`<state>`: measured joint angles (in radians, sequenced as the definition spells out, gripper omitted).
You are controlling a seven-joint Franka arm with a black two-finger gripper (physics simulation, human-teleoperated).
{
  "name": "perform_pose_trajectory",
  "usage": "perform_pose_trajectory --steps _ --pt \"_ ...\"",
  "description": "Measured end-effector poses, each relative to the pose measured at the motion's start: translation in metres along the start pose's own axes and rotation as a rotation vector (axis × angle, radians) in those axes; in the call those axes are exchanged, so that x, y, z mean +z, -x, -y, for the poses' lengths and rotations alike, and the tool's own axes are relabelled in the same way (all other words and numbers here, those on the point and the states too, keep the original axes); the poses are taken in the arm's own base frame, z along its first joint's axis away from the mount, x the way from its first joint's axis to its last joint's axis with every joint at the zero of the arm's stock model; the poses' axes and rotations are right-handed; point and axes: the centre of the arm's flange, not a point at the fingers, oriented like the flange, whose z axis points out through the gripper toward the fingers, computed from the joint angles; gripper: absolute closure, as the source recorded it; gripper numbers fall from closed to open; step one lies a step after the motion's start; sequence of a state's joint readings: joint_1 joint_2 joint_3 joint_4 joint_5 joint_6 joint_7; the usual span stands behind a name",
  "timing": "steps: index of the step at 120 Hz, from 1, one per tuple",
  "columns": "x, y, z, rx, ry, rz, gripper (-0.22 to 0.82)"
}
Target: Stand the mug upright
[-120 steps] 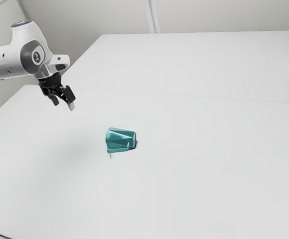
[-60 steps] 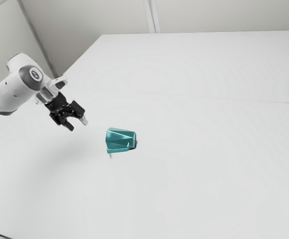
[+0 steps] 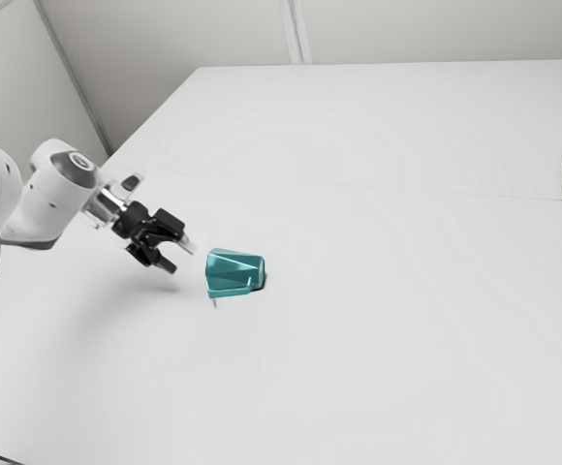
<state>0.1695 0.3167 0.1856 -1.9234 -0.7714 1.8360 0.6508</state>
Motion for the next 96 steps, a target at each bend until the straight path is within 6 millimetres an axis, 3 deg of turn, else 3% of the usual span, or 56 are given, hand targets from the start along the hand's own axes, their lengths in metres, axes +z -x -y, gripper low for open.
perform_pose_trajectory --steps 32,80,96 --pt "0.031 -0.005 -0.023 0.045 0.063 0.017 0.00" --pt "0.053 -0.018 -0.010 0.049 0.101 0.016 0.00" --pt "0.053 -0.019 -0.011 0.052 0.112 0.007 0.08"
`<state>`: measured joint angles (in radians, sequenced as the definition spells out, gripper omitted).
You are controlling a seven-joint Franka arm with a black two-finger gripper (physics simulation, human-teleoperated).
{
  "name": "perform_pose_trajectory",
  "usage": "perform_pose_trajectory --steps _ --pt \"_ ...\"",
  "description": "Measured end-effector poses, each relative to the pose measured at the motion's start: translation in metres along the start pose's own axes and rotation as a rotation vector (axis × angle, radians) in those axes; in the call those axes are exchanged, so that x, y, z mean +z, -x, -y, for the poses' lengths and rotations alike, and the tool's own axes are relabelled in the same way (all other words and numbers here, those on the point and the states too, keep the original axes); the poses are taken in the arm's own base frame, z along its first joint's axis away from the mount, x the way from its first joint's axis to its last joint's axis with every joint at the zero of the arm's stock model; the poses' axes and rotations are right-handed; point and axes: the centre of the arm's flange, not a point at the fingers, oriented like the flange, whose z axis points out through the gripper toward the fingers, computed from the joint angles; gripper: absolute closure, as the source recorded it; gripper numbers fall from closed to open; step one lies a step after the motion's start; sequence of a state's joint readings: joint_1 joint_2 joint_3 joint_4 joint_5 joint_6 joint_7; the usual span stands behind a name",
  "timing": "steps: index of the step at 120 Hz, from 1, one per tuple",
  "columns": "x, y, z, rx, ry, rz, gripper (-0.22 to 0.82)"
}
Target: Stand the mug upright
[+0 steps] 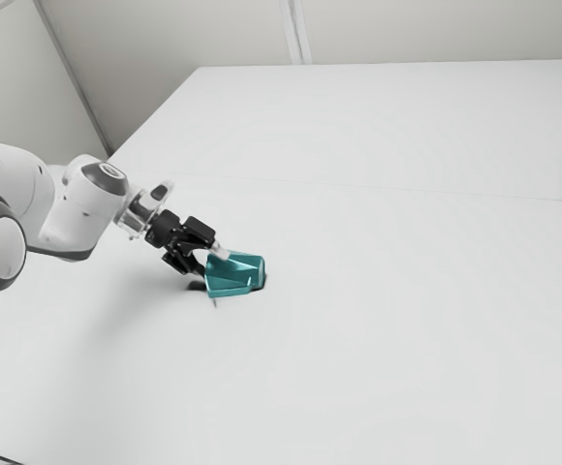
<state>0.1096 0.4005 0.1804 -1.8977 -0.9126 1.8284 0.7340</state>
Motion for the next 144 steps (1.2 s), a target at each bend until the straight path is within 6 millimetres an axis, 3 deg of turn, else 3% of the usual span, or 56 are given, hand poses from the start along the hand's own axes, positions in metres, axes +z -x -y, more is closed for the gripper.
perform_pose_trajectory --steps 17,40,61,97,135,144 --pt "-0.001 0.000 -0.001 0.005 0.007 -0.009 0.20" --pt "-0.001 0.000 -0.002 0.008 0.014 -0.015 0.49" --pt "-0.004 -0.001 -0.006 0.017 0.019 -0.023 0.66" --pt "-0.002 -0.004 -0.019 0.037 0.026 -0.028 0.75" --pt "-0.020 -0.004 -0.040 0.081 0.007 -0.047 0.78" --pt "-0.028 -0.004 -0.056 0.120 -0.025 -0.043 0.79"
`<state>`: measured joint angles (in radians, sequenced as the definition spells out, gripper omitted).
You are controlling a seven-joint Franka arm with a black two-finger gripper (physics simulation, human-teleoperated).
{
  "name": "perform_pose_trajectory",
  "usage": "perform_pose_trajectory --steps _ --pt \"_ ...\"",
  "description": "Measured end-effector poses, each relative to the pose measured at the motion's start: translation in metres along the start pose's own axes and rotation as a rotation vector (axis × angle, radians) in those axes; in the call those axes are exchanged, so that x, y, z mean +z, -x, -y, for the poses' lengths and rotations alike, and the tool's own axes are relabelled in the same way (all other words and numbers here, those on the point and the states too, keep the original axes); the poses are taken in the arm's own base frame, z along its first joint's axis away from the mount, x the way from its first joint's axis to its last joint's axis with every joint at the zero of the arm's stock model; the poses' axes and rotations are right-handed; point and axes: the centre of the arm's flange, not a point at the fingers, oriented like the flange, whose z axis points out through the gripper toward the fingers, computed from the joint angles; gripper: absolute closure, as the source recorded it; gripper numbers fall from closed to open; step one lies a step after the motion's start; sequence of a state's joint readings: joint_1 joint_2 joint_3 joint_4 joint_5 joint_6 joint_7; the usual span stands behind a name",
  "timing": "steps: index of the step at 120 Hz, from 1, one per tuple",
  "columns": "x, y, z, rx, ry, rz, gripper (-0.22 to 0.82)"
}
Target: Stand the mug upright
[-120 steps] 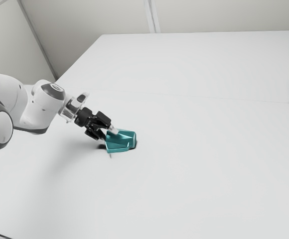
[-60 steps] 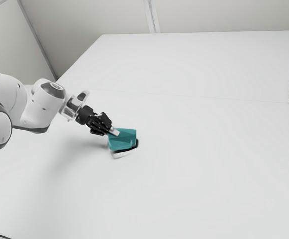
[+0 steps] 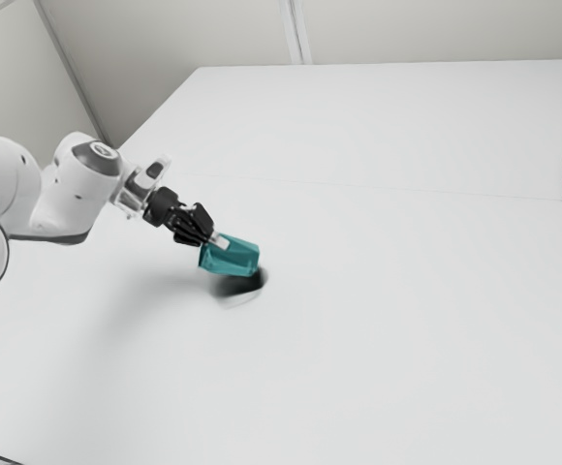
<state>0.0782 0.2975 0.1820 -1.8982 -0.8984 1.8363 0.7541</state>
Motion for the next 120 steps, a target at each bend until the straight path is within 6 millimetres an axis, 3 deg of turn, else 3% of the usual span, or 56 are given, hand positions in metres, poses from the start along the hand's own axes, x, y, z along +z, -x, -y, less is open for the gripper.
perform_pose_trajectory --steps 13,30,60,76,120 --pt "-0.012 -0.002 -0.012 0.046 -0.056 0.018 0.79" --pt "-0.022 0.003 -0.045 0.131 -0.151 0.067 0.79" --pt "0.001 0.035 -0.061 0.175 -0.289 0.193 0.79" --pt "0.002 0.036 -0.079 0.236 -0.411 0.250 0.79" --pt "0.014 0.036 -0.097 0.315 -0.638 0.396 0.79"
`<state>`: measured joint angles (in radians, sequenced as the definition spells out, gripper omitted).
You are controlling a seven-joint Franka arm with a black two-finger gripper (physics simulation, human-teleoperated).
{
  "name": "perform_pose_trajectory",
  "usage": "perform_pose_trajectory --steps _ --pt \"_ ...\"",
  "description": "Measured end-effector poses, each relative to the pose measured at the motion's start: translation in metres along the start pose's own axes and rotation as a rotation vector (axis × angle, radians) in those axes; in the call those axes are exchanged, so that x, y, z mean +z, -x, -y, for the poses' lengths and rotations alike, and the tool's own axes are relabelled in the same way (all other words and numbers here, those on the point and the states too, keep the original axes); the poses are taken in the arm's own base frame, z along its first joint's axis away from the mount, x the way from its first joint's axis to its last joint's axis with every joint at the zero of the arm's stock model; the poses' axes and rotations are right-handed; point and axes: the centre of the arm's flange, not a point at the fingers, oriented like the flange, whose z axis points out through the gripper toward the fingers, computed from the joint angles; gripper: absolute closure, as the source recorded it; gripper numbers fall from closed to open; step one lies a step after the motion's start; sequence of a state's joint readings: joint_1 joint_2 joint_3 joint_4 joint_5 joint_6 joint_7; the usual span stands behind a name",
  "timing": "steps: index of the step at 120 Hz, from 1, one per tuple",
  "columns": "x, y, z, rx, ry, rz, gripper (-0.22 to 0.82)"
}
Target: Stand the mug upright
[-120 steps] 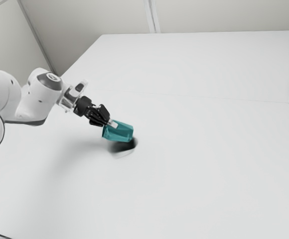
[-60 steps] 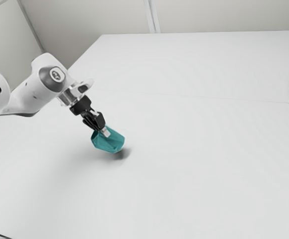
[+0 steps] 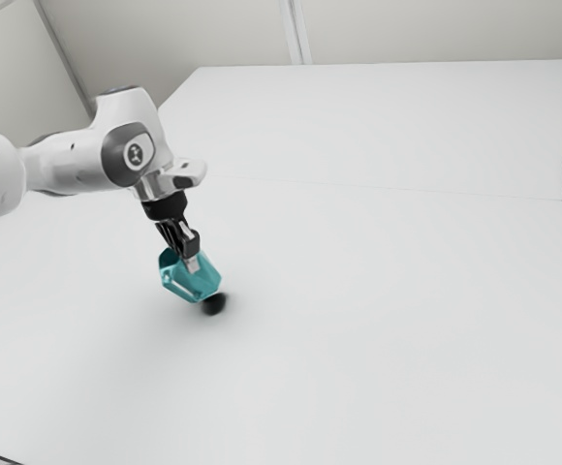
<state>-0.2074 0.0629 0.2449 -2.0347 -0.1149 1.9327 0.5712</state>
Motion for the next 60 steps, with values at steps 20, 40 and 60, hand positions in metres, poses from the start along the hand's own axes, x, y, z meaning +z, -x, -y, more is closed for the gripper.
perform_pose_trajectory --steps 20,40,60 --pt "-0.002 -0.002 -0.019 0.036 -0.061 0.069 0.79" --pt "0.006 -0.005 -0.037 0.053 -0.091 0.137 0.79" --pt "0.017 -0.005 -0.046 0.048 -0.110 0.191 0.79"
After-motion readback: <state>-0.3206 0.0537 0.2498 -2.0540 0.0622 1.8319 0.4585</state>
